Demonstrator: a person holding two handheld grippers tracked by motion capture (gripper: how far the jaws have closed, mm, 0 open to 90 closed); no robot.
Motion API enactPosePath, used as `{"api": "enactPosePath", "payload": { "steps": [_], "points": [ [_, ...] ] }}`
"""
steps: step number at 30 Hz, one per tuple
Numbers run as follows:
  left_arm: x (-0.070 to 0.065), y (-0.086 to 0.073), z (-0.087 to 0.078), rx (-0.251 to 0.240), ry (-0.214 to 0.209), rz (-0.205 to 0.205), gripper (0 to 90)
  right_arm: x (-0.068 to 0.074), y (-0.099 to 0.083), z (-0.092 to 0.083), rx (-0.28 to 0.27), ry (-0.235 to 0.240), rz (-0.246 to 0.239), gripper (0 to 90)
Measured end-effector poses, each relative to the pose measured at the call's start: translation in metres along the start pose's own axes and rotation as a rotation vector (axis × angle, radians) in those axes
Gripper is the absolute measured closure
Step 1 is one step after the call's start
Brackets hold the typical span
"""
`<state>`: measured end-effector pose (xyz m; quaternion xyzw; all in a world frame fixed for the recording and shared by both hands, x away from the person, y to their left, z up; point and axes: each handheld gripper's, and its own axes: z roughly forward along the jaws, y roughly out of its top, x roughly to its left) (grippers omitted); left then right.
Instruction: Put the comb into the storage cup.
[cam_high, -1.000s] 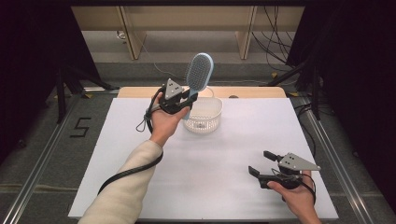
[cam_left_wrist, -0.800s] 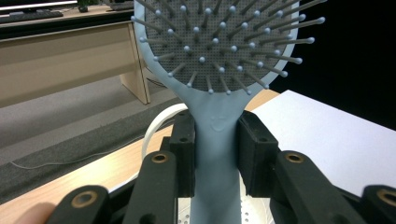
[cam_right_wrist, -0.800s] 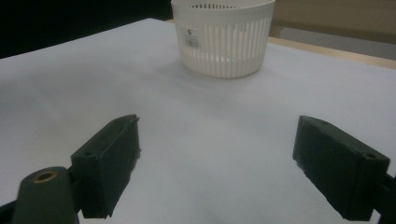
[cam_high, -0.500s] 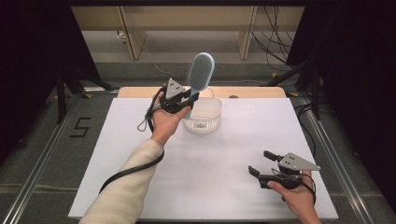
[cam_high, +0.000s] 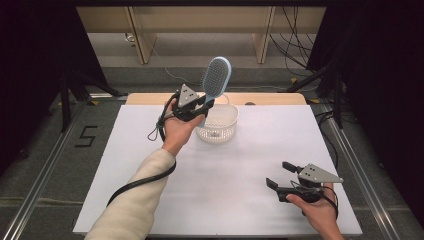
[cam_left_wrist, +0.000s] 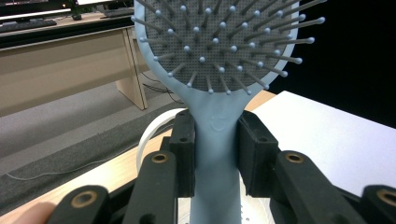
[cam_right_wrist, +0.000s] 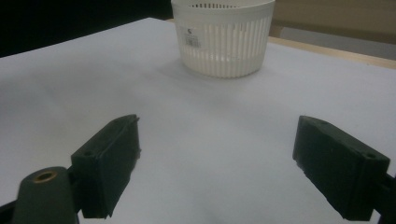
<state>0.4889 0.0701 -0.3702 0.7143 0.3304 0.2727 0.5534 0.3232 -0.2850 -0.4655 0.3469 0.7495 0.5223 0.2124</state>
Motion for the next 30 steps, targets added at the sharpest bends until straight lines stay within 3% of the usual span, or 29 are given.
{"api": "enactPosePath", "payload": {
  "steps": [30],
  "points": [
    [0.001,0.007,0.013,0.001,-0.027,-0.007,69.9,0.000,0.000,0.000,-0.001,0.000,0.000,15.7]
  ]
}}
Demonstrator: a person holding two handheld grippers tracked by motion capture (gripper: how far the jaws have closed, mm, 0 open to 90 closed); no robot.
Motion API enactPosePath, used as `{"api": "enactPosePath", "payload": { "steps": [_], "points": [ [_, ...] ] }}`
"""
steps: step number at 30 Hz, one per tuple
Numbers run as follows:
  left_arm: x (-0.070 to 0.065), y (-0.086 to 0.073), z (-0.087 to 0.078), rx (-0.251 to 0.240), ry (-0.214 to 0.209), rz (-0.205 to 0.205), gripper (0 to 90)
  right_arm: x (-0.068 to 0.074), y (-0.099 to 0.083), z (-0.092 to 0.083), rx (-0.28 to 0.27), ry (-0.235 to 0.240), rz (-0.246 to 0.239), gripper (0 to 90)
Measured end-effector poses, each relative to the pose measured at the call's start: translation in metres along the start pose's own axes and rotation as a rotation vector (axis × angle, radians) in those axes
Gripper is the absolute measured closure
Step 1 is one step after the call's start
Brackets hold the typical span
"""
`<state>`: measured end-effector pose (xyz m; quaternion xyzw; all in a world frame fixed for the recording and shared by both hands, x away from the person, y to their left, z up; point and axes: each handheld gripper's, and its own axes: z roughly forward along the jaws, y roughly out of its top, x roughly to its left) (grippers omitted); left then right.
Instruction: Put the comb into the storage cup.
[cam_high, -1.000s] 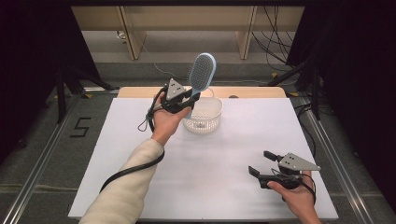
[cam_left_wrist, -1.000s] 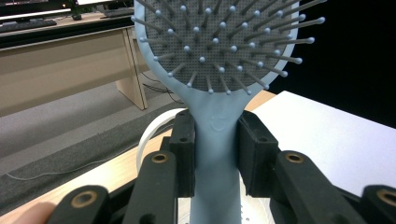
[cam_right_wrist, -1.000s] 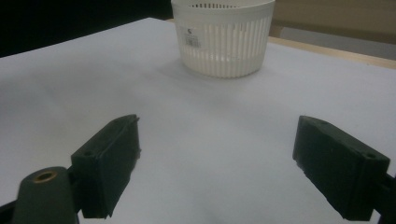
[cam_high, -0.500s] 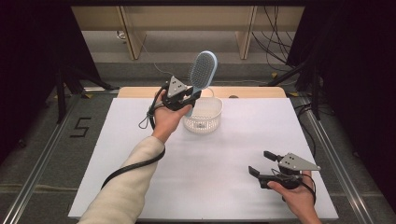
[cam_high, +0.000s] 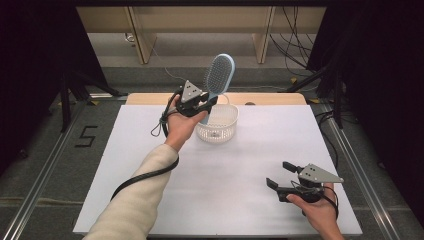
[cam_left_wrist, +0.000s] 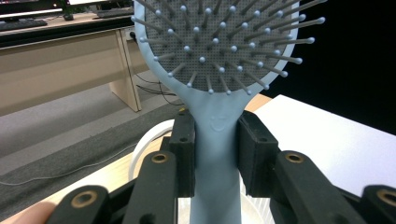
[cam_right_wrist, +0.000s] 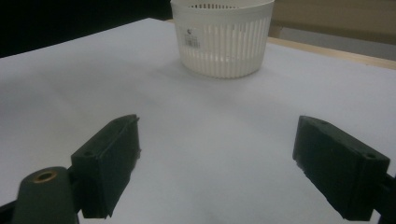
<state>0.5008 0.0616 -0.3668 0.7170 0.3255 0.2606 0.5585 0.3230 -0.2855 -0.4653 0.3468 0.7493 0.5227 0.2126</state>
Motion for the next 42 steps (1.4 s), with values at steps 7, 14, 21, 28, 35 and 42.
{"api": "enactPosePath", "payload": {
  "steps": [7,14,21,28,35,42],
  "points": [
    [0.000,0.002,0.003,0.003,0.000,-0.008,69.9,0.000,0.000,0.000,-0.005,0.000,0.001,15.7],
    [0.002,0.002,0.003,0.005,0.000,-0.011,69.9,0.000,0.000,0.000,-0.004,0.004,0.002,15.7],
    [0.003,0.001,0.005,0.006,0.002,-0.017,69.8,0.000,0.000,0.000,-0.006,0.003,0.001,15.7],
    [0.004,0.000,0.007,0.010,-0.001,-0.021,69.9,0.000,0.000,0.000,0.001,0.004,0.002,15.7],
    [0.004,0.000,0.008,0.008,0.001,-0.021,69.9,0.000,0.000,-0.001,0.002,0.004,0.001,15.7],
    [0.002,0.000,0.011,0.017,-0.005,-0.010,69.8,0.000,0.000,0.000,-0.006,0.004,0.002,15.7]
  ]
}}
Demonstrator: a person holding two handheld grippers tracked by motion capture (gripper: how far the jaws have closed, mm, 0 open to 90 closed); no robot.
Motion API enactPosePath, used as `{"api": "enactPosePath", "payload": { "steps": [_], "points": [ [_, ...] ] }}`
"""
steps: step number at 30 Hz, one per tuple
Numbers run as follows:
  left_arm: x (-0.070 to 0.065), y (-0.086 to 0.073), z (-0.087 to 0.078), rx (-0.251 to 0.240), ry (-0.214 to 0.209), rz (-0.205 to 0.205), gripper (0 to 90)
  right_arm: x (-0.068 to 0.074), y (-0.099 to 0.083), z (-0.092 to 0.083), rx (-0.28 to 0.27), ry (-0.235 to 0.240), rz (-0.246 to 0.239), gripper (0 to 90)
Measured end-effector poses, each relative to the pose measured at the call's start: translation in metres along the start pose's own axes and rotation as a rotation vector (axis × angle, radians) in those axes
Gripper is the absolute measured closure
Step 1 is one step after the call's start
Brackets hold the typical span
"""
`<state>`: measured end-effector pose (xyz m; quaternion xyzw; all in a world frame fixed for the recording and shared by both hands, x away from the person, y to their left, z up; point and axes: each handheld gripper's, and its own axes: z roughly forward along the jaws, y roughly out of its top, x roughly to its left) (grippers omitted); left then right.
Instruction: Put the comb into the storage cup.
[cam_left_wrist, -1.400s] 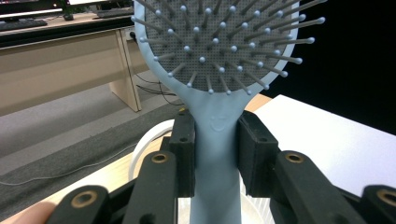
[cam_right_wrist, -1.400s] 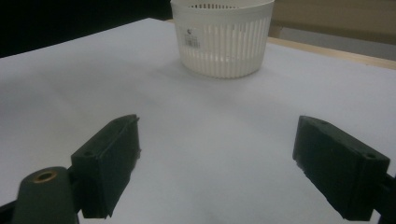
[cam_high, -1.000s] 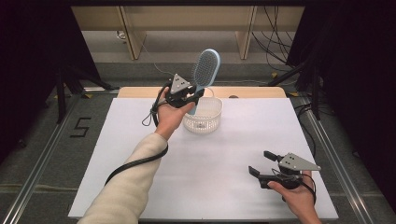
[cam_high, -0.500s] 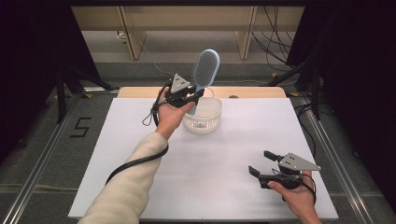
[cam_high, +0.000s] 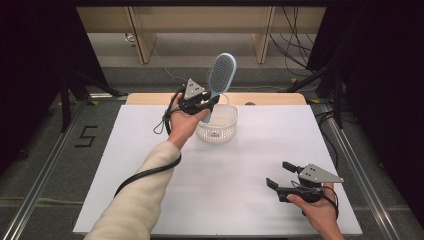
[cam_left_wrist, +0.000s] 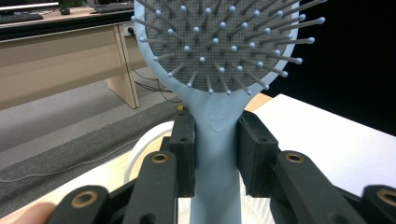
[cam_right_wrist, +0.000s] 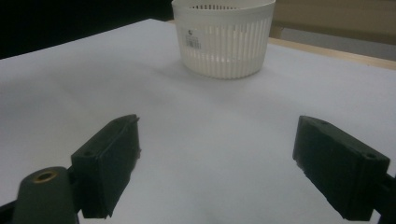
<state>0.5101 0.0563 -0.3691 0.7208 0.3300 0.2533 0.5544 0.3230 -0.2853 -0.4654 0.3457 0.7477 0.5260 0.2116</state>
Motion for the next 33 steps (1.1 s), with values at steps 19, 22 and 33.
{"api": "enactPosePath", "payload": {
  "steps": [19,22,33],
  "points": [
    [0.0014,-0.0017,0.0035,0.000,-0.005,-0.006,69.8,-0.0003,0.0001,-0.0008,0.007,0.000,-0.002,15.6],
    [0.0015,-0.0015,0.0049,-0.004,-0.004,-0.010,69.9,-0.0002,0.0002,-0.0009,0.007,0.001,0.002,15.6],
    [0.0037,-0.0047,0.0093,0.004,-0.003,-0.019,69.9,-0.0002,0.0003,-0.0013,0.012,0.002,0.003,15.6]
  ]
}}
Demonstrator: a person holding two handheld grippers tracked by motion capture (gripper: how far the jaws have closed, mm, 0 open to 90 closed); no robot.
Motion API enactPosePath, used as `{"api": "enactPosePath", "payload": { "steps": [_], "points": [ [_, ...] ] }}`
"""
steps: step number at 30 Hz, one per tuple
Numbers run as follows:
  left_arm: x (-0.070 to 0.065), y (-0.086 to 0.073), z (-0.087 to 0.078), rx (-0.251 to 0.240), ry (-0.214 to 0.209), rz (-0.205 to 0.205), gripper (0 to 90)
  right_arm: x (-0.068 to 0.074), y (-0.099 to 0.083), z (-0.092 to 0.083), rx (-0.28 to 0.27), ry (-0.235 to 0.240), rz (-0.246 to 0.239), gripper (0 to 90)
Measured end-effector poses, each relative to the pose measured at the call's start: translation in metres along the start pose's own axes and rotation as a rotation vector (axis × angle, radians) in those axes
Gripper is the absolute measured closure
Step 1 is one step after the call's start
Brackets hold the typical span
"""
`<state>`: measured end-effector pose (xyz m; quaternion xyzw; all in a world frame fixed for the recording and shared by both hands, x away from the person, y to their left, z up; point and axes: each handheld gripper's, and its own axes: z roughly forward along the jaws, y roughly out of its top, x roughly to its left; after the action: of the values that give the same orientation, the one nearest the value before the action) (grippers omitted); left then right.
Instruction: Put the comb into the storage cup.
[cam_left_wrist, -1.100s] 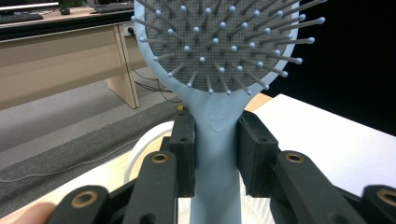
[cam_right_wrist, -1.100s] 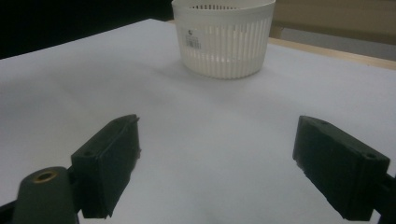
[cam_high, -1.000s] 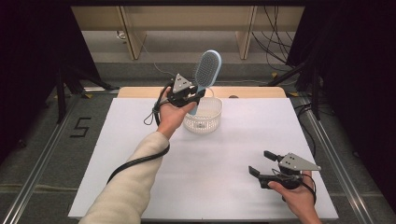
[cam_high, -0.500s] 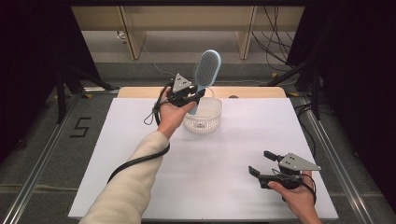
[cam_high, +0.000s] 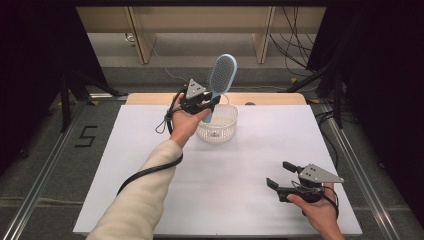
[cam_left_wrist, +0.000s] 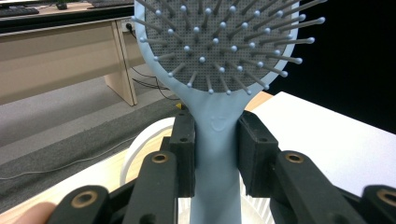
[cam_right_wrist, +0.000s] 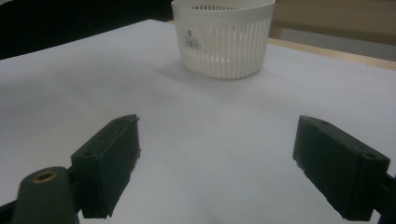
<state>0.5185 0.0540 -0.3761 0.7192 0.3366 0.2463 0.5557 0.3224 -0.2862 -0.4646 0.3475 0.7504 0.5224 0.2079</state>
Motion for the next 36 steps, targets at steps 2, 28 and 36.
{"api": "enactPosePath", "payload": {
  "steps": [2,28,36],
  "points": [
    [0.001,0.000,0.001,-0.001,-0.001,0.000,69.9,0.000,0.000,0.000,0.001,0.001,-0.003,15.6],
    [0.003,0.001,0.010,0.015,-0.005,-0.007,69.9,0.000,0.000,0.000,-0.002,0.000,0.000,15.6],
    [0.003,-0.002,0.013,0.025,-0.011,-0.009,69.9,0.000,0.000,0.000,-0.002,-0.001,0.000,15.6]
  ]
}}
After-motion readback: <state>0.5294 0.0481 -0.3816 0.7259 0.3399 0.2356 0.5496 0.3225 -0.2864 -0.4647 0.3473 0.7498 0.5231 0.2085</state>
